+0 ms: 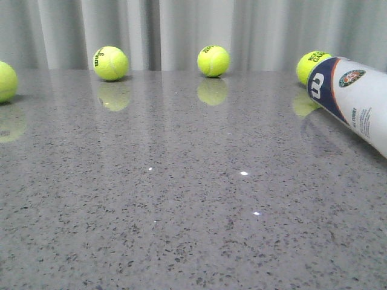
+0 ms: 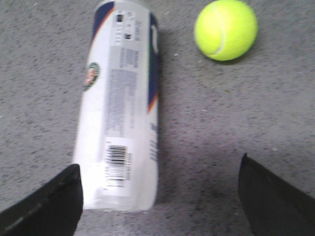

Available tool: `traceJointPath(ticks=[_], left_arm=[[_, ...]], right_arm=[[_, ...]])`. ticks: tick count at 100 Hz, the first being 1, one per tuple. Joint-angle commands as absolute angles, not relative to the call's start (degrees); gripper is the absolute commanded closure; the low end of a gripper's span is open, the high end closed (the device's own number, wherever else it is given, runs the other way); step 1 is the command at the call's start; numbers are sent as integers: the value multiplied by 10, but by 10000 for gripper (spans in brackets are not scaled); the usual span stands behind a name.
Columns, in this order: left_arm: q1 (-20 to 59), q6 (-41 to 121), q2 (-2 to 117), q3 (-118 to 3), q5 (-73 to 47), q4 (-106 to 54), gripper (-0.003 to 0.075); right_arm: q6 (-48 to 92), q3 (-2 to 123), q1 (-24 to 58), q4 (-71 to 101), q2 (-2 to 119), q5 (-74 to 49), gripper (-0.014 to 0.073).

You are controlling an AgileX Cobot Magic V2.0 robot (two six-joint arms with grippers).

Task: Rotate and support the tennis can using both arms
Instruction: 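Lower the right gripper and grasp the tennis can around its middle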

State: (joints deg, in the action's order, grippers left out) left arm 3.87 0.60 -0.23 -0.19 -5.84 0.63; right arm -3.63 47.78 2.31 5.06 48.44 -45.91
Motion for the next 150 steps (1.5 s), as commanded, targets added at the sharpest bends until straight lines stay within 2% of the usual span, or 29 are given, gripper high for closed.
traceJointPath(ticks=[1, 28, 58, 83, 88, 91, 98, 104, 109, 115, 133, 150], left_arm=[[37, 0, -25, 26, -18, 6, 741], [37, 0, -25, 26, -18, 6, 741], [37, 0, -25, 26, -18, 6, 741], [37, 0, -25, 26, -18, 6, 741], [37, 0, -25, 26, -18, 6, 741], [37, 0, -25, 26, -18, 6, 741], [37, 0, -25, 26, -18, 6, 741], [37, 0, -25, 26, -18, 6, 741], [37, 0, -25, 26, -18, 6, 741], [37, 0, -25, 26, -18, 6, 741], [37, 0, -25, 26, -18, 6, 741], [37, 0, -25, 26, -18, 6, 741]], right_arm=[[-31, 538, 33, 74, 528, -472, -41], [-31, 648, 45, 109, 677, -572, -41], [-31, 711, 45, 116, 810, -577, -41], [-30, 728, 45, 117, 875, -577, -35], [-27, 728, 45, 117, 881, -578, 1], [-27, 728, 45, 117, 884, -579, 53], [-27, 728, 45, 117, 886, -579, 185], [-27, 728, 45, 118, 886, -579, 333], [-27, 728, 45, 118, 886, -579, 416], [-25, 728, 45, 118, 886, -581, 443], [9, 741, 47, 123, 885, -602, 440], [56, 799, 87, 123, 886, -633, 440]])
